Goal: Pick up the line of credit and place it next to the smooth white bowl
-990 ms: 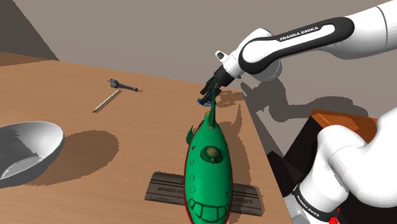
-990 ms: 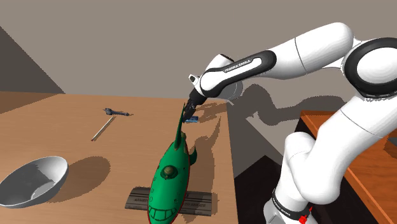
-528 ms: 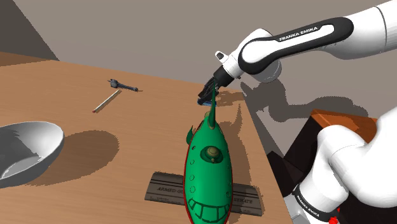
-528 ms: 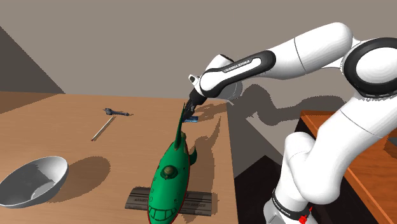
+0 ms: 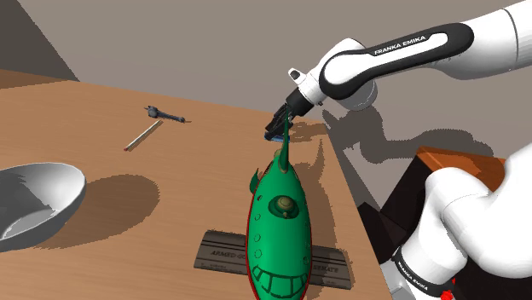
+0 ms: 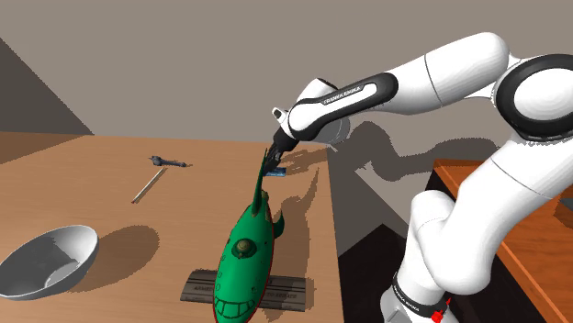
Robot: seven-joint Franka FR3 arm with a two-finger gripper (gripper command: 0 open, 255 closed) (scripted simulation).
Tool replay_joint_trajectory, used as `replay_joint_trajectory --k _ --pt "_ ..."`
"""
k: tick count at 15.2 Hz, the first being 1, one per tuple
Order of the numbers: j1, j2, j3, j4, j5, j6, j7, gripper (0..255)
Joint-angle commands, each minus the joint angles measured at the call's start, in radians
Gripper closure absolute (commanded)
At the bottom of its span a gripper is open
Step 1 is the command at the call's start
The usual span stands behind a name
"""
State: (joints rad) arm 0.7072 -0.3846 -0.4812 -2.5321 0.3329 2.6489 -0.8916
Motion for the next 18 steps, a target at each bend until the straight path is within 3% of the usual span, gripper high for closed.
replay_joint_trajectory --k 1,18 --pt "0.0 0.0 0.0 0.0 0.0 0.0 0.0 255" --pt "-0.073 -0.081 0.079 0.151 -0.109 -0.225 0.137 255"
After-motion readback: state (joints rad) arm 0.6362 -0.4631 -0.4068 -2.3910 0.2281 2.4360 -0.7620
